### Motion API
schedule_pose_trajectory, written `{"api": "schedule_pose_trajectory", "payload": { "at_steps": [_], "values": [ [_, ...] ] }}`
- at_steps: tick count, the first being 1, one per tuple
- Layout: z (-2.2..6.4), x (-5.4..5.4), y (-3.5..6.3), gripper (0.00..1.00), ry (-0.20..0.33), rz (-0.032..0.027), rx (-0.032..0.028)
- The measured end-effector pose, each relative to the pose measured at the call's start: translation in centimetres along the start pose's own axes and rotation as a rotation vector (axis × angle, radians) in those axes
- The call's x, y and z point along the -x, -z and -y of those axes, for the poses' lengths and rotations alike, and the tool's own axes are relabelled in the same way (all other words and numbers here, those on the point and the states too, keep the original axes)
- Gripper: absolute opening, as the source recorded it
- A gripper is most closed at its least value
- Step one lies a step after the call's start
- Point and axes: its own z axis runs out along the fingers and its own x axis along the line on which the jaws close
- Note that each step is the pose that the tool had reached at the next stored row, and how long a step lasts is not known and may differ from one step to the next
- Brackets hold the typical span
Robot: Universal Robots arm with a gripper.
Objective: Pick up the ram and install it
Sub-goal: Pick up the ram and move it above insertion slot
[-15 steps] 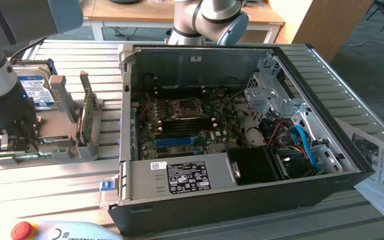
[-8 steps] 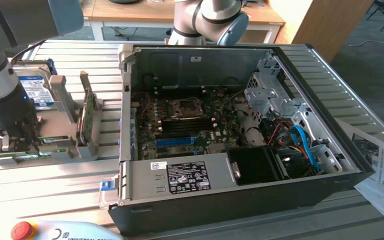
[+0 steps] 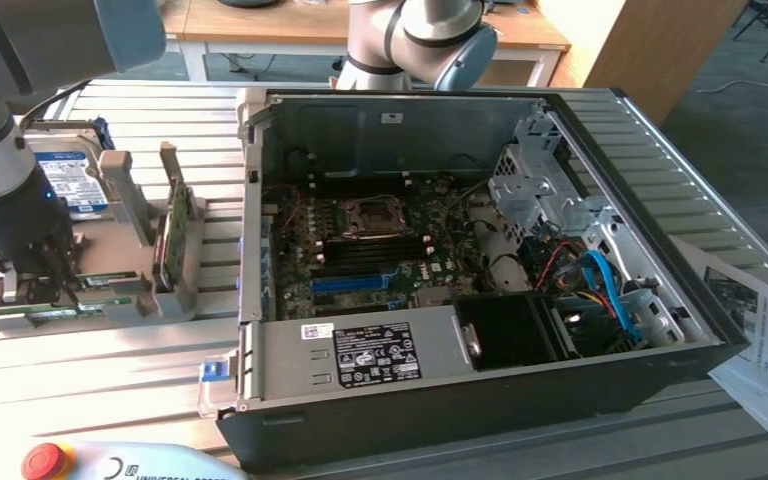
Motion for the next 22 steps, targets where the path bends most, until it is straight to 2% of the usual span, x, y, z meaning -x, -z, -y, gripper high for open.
{"api": "schedule_pose_trajectory", "payload": {
  "at_steps": [5, 13, 22],
  "values": [
    [-0.06, 0.0, -0.06, 0.25, 0.001, -0.0005, -0.0003],
    [-0.02, 0.0, -0.19, 0.25, 0.005, -0.0083, -0.0002],
    [0.59, -0.01, -0.16, 0.25, 0.006, -0.0086, 0.0]
  ]
}}
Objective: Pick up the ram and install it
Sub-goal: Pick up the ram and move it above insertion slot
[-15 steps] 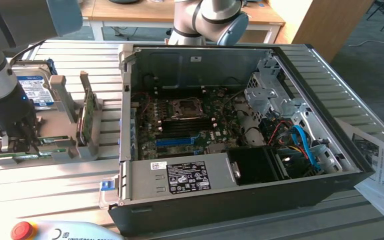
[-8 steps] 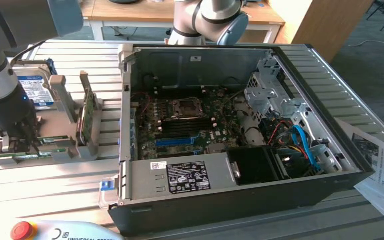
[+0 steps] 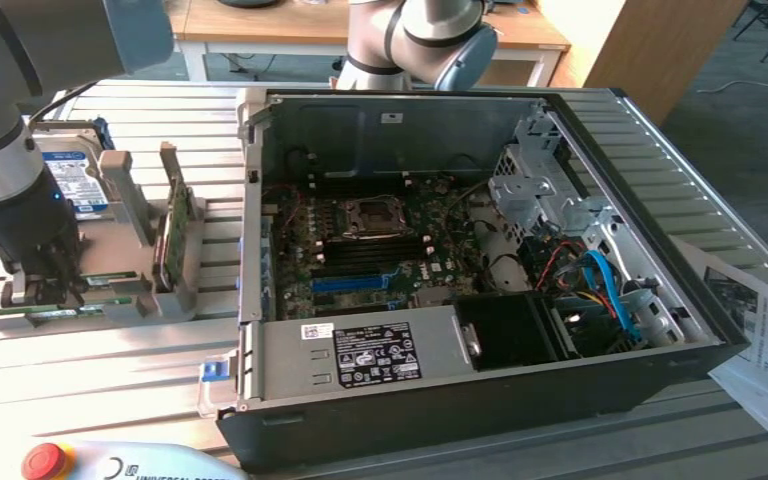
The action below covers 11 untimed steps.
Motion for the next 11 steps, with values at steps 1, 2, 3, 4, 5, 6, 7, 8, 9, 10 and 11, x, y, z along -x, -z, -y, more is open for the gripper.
{"api": "schedule_pose_trajectory", "payload": {
  "at_steps": [1, 2, 3, 4, 5, 6, 7, 8, 9, 10, 11],
  "values": [
    [0.06, 0.0, 0.0, 0.25, 0.0, 0.0, 0.0],
    [0.14, 0.0, 0.0, 0.25, 0.0, 0.0001, 0.0],
    [0.2, 0.0, 0.0, 0.25, 0.0, 0.0001, -0.0001],
    [0.22, 0.0, 0.0, 0.25, 0.001, 0.0001, -0.0002],
    [0.23, 0.0, 0.0, 0.25, 0.001, 0.0001, -0.0001],
    [0.23, 0.0, 0.01, 0.25, 0.001, 0.0, 0.0001],
    [0.25, -0.01, 0.01, 0.25, 0.001, -0.0001, 0.0001],
    [0.25, -0.01, 0.01, 0.25, 0.001, -0.0001, 0.0],
    [0.26, -0.01, 0.0, 0.25, 0.002, 0.0, 0.0],
    [0.26, -0.03, -0.01, 0.25, 0.002, 0.0, -0.0001],
    [0.26, -0.04, -0.02, 0.25, 0.001, 0.0001, -0.0001]
  ]
}}
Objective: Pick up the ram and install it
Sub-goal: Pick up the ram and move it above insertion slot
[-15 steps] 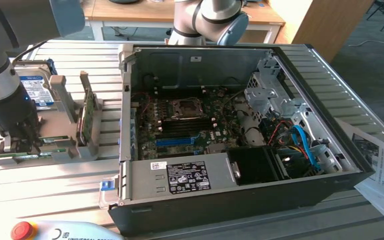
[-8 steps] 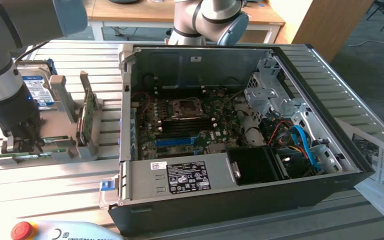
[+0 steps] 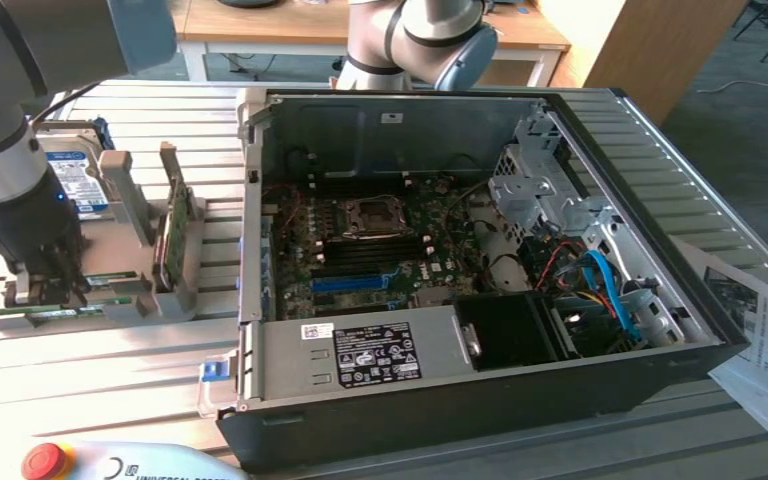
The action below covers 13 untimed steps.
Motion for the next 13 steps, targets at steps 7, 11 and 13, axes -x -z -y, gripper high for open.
{"api": "schedule_pose_trajectory", "payload": {
  "at_steps": [7, 11, 13],
  "values": [
    [0.01, -0.03, -0.33, 0.25, 0.0, -0.0001, 0.0002],
    [0.01, -0.04, -0.52, 0.25, 0.0, -0.0003, 0.0005],
    [0.02, -0.03, -0.6, 0.25, 0.0, 0.0, 0.0001]
  ]
}}
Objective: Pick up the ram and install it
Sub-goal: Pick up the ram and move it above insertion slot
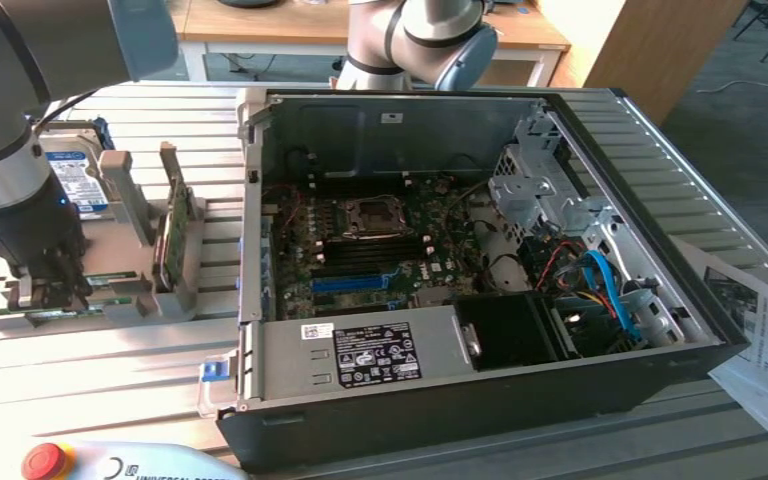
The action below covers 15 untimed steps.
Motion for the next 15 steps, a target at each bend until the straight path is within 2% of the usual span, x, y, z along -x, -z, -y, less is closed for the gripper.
{"api": "schedule_pose_trajectory", "payload": {
  "at_steps": [15],
  "values": [
    [0.06, 0.0, -0.18, 0.25, 0.0, 0.0001, -0.0002]
  ]
}}
